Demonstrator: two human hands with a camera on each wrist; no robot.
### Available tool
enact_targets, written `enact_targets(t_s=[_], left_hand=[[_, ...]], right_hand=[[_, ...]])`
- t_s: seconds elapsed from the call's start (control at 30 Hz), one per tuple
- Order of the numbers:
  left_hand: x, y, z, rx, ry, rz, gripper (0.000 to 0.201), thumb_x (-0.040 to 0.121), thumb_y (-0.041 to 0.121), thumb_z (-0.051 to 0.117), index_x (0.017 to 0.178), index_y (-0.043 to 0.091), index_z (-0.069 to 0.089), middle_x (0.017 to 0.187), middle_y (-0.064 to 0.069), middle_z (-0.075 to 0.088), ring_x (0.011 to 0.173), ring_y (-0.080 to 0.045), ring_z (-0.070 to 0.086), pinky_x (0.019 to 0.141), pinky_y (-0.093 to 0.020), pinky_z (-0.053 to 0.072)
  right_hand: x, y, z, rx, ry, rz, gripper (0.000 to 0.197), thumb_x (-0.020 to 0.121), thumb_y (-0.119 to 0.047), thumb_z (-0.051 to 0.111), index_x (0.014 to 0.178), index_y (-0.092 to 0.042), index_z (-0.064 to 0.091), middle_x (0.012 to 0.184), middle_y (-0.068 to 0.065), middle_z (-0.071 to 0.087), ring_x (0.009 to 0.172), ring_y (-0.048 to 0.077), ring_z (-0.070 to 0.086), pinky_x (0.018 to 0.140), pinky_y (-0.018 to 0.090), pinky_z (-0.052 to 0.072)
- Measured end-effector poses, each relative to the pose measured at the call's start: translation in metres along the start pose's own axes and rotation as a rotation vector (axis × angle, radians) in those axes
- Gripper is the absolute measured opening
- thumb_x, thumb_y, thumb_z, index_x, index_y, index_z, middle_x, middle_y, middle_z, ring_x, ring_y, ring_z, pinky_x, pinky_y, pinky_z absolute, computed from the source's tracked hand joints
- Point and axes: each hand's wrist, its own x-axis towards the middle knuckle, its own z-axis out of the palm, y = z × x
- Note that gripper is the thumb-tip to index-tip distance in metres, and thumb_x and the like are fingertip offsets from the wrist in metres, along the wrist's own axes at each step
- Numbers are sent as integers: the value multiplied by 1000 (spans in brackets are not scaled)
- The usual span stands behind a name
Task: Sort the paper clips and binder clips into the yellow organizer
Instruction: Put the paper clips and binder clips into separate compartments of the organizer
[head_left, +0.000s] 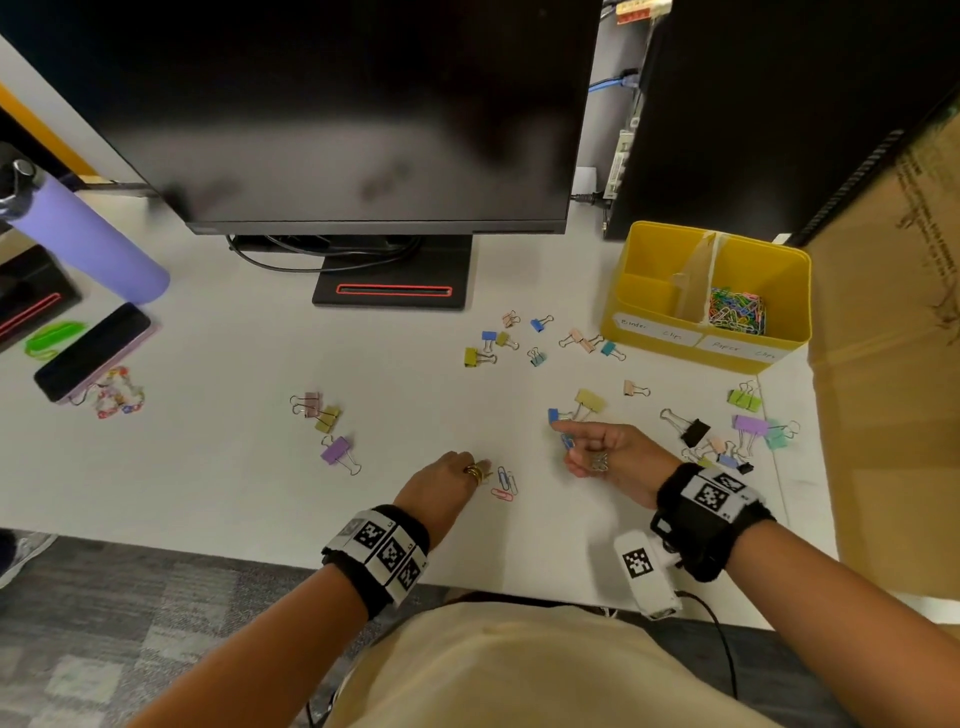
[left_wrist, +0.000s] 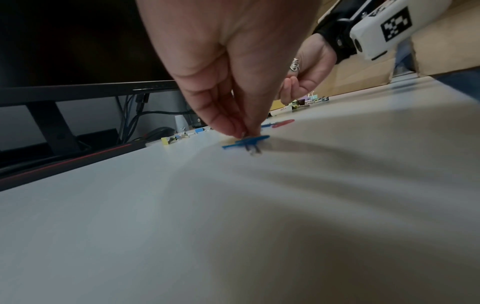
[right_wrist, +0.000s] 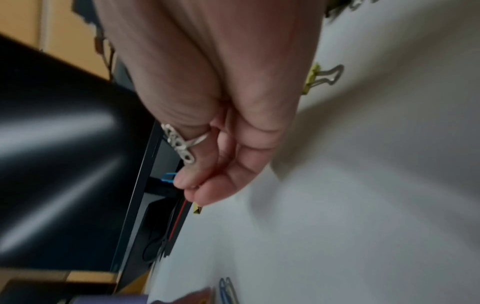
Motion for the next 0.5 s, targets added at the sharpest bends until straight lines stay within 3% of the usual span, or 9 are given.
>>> enact_targets(t_s=[0.07, 0.2, 0.33, 0.4, 0.5], left_hand=[[2, 1, 1, 8, 3, 2, 50, 91, -10, 39, 139, 3, 36, 131, -17, 47, 115, -30, 50, 94, -39, 49], [7, 0, 1, -34, 0, -16, 40, 87, -15, 34, 122, -1, 47, 129, -14, 43, 109, -27, 50, 92, -36, 49], [13, -2, -1, -99, -23, -32, 28, 93, -8, 36, 115, -1, 51, 125, -12, 43, 109, -27, 50, 89, -37, 50], [15, -2, -3, -127, -45, -59, 25, 97, 2, 36, 117, 1, 51, 126, -11, 44, 114, -25, 47, 93, -36, 48], [17, -3, -5, -247, -66, -106, 27, 98, 4, 37, 120, 0, 52, 129, -16, 48, 119, -28, 46, 99, -40, 44]], right_hand=[[-3, 3, -1, 40, -39, 12, 41, 87, 15, 43, 124, -3, 49, 53, -10, 53, 54, 3, 53, 60, 13, 50], [-11, 4, 3, 173, -68, 132, 25, 91, 9, 37, 91, -4, 58, 77, 6, 53, 61, 8, 59, 64, 16, 55], [-14, 1, 19, 160, -21, 182, 27, 89, 10, 38, 77, -7, 55, 75, 7, 53, 61, 12, 55, 59, 17, 53], [-12, 5, 29, -8, 91, 133, 21, 90, -2, 50, 71, -12, 54, 69, 4, 49, 60, 12, 47, 55, 17, 45], [-4, 20, 46, -563, 270, -8, 22, 74, -27, 74, 69, -17, 55, 65, -2, 47, 61, 11, 42, 55, 16, 33]])
